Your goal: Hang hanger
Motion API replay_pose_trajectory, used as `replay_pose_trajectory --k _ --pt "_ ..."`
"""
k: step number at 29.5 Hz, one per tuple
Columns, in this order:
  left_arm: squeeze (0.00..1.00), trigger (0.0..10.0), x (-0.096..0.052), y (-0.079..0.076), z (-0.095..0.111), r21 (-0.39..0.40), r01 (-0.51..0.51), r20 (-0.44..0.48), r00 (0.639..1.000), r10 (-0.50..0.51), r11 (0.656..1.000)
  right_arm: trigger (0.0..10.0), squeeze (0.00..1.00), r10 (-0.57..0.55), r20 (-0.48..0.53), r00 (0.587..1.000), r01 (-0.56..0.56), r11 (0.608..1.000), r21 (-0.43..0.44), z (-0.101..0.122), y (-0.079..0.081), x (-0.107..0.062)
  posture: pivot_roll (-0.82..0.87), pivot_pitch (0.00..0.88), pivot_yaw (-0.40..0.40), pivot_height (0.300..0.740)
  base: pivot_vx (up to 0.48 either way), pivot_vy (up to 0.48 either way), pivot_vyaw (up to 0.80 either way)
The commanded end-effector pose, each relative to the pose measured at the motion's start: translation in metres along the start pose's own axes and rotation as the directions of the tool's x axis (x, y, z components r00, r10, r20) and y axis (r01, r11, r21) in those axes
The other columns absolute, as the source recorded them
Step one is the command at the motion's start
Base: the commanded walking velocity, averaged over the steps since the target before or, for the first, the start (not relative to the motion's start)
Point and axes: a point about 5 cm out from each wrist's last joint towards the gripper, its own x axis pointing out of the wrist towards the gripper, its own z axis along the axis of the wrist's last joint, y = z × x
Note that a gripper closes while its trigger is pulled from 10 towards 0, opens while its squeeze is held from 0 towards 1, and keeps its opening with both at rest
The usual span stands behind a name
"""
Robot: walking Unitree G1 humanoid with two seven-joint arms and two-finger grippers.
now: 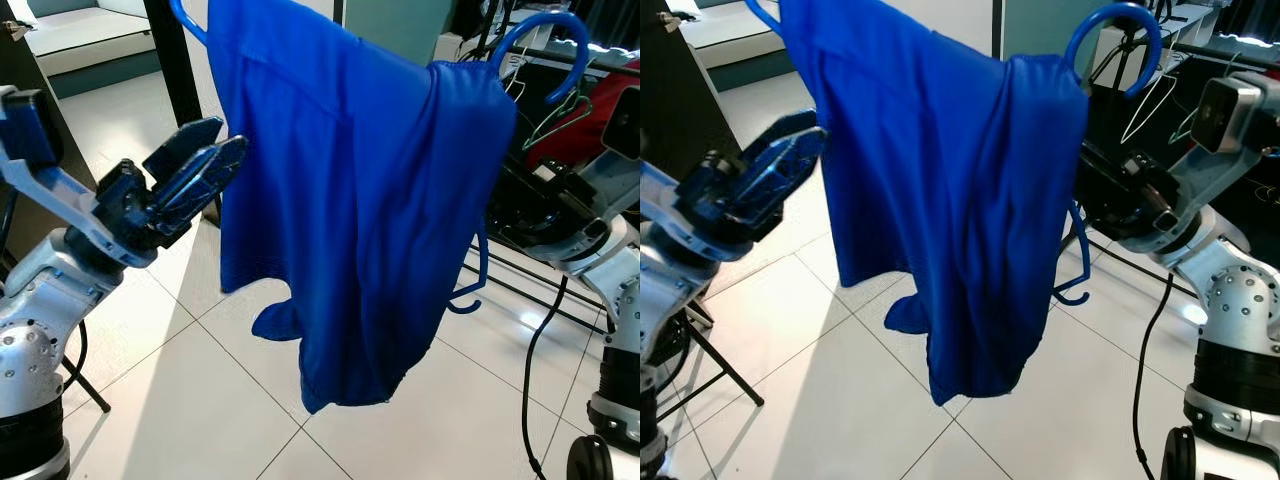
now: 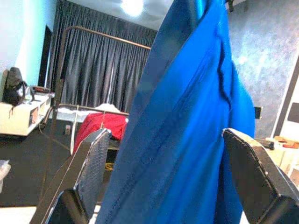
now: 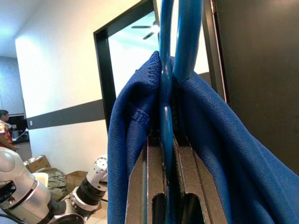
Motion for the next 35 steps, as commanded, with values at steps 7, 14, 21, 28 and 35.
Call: replay_pose_trajectory --k 7,14,21,28,35 --pt "0.00 10.0 0.010 0.001 -0.012 0.091 -0.058 -0.045 0.997 0.062 0.994 10.0 0.00 0.051 0.004 0.999 -0.051 0.999 -0.016 0.004 0.007 0.008 -0.01 0.071 0.004 0.740 0.000 0.000 0.00" --pt "0.00 7.4 0.010 0.003 -0.004 0.092 -0.065 -0.005 0.998 0.066 0.994 10.0 0.00 0.041 0.001 0.999 -0.041 0.999 -0.020 0.004 0.007 0.007 -0.01 0.072 0.005 0.740 0.000 0.000 0.00" --pt "0.00 0.0 0.005 0.008 0.015 0.145 -0.086 0.034 0.996 0.082 0.986 10.0 0.00 -0.006 0.000 1.000 0.006 0.999 -0.031 0.003 0.003 0.005 -0.01 0.072 0.003 0.740 0.000 0.000 0.00" --pt "0.00 0.0 0.000 0.010 0.033 0.196 -0.096 0.063 0.994 0.085 0.976 10.0 0.00 -0.082 0.007 0.997 0.082 0.995 -0.051 0.002 -0.004 0.000 -0.01 0.073 0.000 0.740 0.000 0.000 0.00" --pt "0.00 0.0 -0.002 0.010 0.043 0.210 -0.100 0.091 0.992 0.083 0.973 10.0 0.00 -0.163 0.024 0.986 0.165 0.983 -0.078 0.004 -0.013 -0.004 -0.01 0.071 0.000 0.740 0.000 0.000 0.00"
